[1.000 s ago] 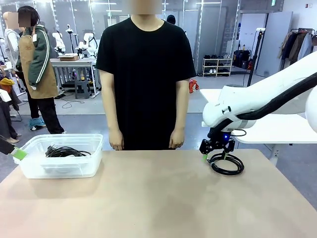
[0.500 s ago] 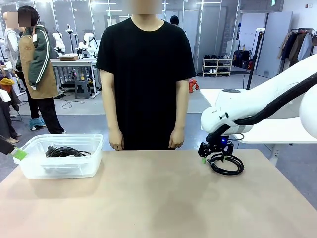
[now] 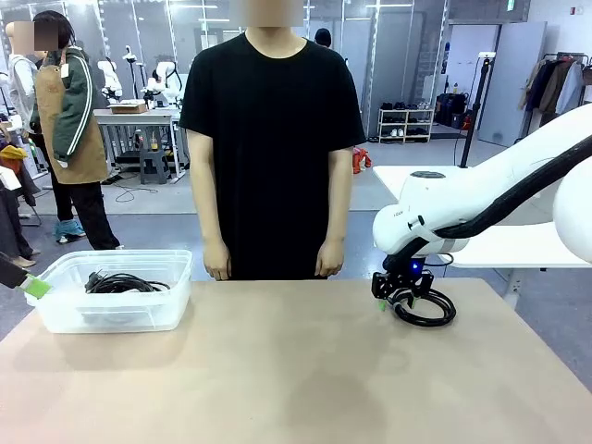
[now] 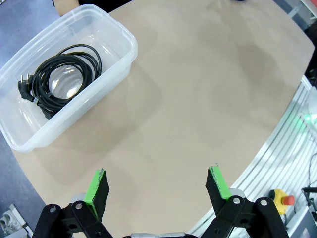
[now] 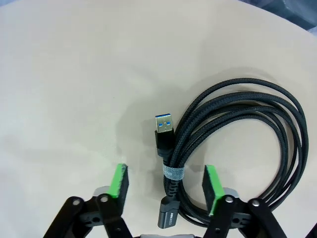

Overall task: Organize and store the cables.
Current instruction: Place the USB Extension Cable into the Organizing box.

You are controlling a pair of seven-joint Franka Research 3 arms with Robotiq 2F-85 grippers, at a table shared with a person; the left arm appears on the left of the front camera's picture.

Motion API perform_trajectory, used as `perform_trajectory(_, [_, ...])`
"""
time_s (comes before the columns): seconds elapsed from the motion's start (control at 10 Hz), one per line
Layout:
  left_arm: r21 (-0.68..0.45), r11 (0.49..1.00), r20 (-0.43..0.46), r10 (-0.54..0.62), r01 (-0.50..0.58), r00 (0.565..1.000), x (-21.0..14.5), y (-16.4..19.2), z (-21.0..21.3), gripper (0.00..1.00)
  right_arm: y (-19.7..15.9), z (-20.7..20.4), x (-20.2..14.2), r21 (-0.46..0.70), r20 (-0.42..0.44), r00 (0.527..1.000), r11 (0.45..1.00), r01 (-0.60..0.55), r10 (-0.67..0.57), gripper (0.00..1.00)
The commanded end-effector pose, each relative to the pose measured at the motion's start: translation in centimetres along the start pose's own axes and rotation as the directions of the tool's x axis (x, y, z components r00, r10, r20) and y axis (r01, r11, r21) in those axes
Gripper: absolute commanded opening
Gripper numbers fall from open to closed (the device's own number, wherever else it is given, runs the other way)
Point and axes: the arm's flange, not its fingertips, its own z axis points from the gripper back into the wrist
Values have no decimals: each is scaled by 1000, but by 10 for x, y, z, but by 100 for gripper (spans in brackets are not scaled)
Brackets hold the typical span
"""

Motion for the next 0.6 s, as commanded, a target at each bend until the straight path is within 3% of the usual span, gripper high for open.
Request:
perform_trajectory(0.0, [18,1000,3,16,-16,1000,1,-3,0,100,2,0,3,-26,22,999,999,31,-30,1])
perform_trajectory(0.5, [18,1000,3,16,-16,1000,1,-3,0,100,-2,-8,7,-54,34,999,998,40,-38,0])
